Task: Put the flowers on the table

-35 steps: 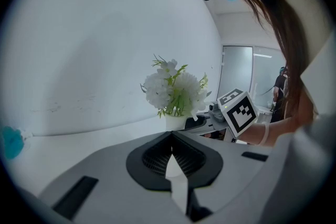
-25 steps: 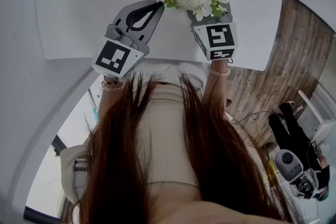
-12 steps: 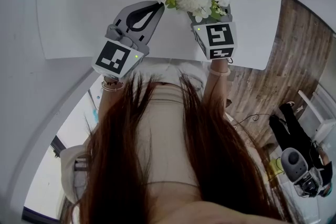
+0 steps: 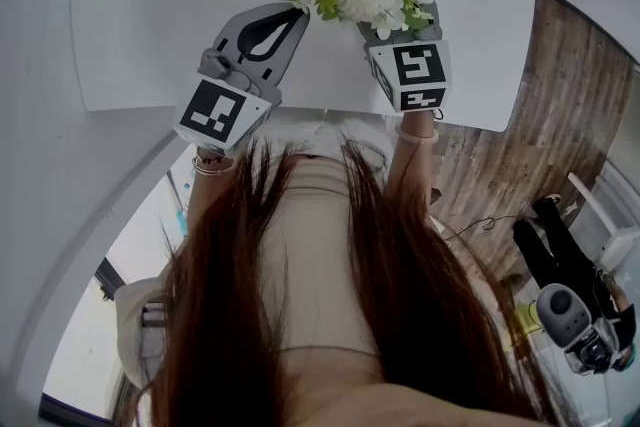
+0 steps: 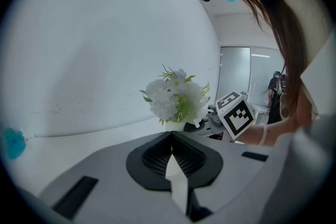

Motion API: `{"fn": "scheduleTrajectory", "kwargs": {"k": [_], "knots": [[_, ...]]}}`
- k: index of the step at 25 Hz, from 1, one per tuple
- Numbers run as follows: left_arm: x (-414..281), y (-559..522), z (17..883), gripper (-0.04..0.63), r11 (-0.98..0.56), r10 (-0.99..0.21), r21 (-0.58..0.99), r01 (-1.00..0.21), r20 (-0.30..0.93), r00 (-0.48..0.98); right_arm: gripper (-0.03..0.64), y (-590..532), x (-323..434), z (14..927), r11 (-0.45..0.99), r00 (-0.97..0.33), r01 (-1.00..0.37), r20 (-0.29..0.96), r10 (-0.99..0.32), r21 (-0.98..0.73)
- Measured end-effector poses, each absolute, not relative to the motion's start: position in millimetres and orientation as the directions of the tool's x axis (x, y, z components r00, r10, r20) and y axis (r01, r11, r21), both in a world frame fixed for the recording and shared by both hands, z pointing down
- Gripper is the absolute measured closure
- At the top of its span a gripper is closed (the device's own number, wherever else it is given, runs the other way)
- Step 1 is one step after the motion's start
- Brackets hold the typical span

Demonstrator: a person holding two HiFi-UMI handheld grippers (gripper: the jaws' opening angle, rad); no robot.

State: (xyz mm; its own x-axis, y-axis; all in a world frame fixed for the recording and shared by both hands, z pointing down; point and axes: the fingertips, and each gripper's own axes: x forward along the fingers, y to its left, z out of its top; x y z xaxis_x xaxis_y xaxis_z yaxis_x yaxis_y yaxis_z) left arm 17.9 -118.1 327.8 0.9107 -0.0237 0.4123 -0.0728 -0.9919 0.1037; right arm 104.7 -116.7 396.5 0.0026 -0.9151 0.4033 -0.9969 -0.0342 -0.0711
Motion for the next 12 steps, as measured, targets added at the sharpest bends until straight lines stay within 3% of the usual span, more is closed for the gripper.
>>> {"fn": "scheduleTrajectory", "kwargs": {"k": [12], "knots": [[11.2,-109.6,327.6,0.591,-0.993,-0.025,0.095,-0.069,0.407,0.913,0.365,-109.2,102.2,400.1,-0.047,0.014,-0.996,0.406,-0.914,-0.071]]}}
